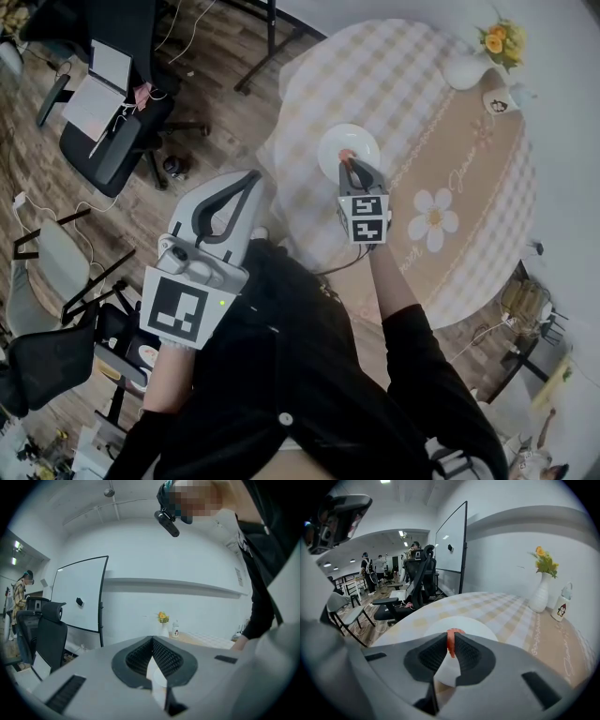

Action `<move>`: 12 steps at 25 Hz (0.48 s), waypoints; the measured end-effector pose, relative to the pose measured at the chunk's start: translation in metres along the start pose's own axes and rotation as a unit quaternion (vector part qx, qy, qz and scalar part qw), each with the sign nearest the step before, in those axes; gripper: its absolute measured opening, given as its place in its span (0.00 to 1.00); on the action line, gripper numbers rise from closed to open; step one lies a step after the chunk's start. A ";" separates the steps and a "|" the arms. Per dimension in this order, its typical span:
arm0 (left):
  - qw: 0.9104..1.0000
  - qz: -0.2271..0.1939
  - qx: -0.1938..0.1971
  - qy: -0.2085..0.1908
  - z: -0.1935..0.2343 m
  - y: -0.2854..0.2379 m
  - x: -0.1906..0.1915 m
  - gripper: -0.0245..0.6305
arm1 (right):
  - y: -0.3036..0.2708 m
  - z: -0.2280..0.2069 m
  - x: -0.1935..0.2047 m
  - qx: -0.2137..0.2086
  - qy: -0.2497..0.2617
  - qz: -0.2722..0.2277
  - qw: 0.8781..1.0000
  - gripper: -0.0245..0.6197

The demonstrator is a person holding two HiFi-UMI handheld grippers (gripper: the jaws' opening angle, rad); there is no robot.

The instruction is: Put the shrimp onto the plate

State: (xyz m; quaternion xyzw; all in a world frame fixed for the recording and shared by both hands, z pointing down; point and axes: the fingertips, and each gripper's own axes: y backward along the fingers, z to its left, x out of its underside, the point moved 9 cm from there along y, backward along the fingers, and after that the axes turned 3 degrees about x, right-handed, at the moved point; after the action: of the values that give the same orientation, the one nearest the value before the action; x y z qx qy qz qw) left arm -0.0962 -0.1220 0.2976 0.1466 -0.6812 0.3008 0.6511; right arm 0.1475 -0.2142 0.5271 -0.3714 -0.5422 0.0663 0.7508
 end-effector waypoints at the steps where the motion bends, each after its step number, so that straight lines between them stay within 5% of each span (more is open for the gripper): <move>1: 1.000 0.001 0.000 0.000 0.000 0.000 0.000 0.04 | -0.002 -0.001 0.001 -0.001 -0.002 0.003 1.000 0.10; 12: 1.000 0.007 -0.002 0.002 0.005 -0.001 0.003 0.04 | -0.021 0.002 0.008 -0.005 0.002 0.062 0.998 0.10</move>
State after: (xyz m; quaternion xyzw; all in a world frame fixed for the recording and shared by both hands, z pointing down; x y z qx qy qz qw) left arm -0.0998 -0.1254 0.3004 0.1394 -0.6815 0.3042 0.6508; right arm 0.1431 -0.2241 0.5469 -0.4077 -0.5172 0.1092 0.7445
